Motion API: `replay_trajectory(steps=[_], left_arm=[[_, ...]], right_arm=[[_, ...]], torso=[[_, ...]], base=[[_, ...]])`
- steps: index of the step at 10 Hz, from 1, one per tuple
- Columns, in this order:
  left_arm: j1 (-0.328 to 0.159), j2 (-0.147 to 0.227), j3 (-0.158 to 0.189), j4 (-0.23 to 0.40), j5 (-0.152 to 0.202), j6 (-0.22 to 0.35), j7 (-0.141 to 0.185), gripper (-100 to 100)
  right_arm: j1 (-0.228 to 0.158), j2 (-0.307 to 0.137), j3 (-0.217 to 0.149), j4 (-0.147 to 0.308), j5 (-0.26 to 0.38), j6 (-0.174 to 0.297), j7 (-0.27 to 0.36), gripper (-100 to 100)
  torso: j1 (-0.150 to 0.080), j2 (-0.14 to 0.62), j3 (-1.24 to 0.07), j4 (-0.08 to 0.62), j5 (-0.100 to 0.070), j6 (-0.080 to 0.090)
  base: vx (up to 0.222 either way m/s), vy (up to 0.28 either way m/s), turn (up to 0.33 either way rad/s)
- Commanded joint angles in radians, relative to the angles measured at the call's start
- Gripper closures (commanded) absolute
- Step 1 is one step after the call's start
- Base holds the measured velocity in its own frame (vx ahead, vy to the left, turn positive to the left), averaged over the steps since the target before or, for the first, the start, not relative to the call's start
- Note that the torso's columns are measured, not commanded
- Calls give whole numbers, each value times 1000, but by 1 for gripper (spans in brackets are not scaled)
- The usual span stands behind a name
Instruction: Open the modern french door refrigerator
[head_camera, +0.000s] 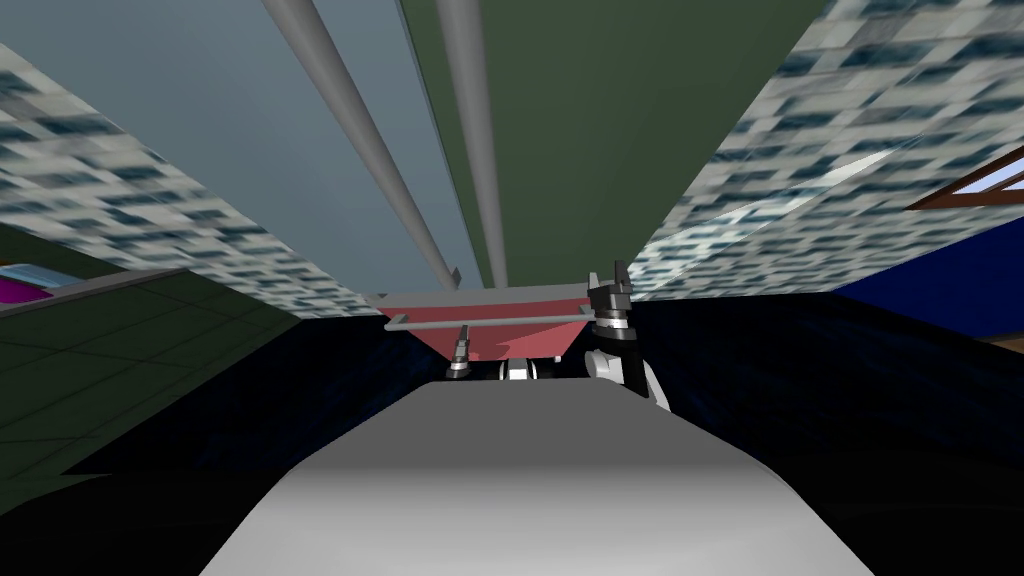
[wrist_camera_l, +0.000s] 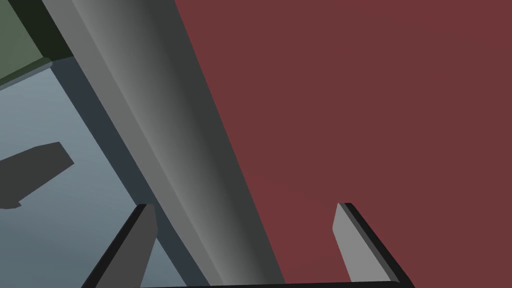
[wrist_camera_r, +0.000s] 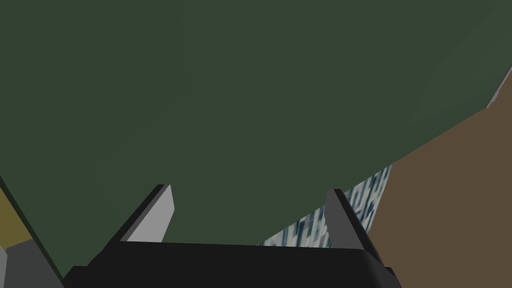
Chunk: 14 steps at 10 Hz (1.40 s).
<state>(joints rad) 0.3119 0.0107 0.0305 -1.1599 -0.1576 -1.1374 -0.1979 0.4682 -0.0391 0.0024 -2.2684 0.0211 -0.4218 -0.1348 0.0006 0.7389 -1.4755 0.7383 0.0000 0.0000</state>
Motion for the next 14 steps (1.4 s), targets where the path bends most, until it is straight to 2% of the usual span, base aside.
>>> replay_trajectory(steps=[1,4,5,6,8,9,14], left_arm=[[-23,6,3,-30,2,52,7,-100],[-46,11,6,-60,3,103,15,-100],[-41,12,6,-49,4,85,14,-100],[-23,6,3,-30,2,52,7,100],[0,0,0,0,0,0,0,100],[-16,0,1,-22,3,2,3,100],[-34,15,-2,-57,-1,98,22,100]], right_arm=[[0,0,0,0,0,0,0,0],[0,0,0,0,0,0,0,0],[0,0,0,0,0,0,0,0],[0,0,0,0,0,0,0,0],[0,0,0,0,0,0,0,0],[0,0,0,0,0,0,0,0],[0,0,0,0,0,0,0,0]], torso=[[0,-1,0,0,0,0],[-1,-1,-1,0,0,0],[0,-1,-1,0,0,0],[0,-1,-1,0,0,0],[5,-7,-2,-9,6,0],[6,-11,-4,-11,7,1],[3,-4,-1,-6,3,0]], base=[[-5,-13,7],[-4,-11,4],[-1,-5,0],[9,10,-14],[7,22,-1],[-12,5,-3],[-141,-11,19]])
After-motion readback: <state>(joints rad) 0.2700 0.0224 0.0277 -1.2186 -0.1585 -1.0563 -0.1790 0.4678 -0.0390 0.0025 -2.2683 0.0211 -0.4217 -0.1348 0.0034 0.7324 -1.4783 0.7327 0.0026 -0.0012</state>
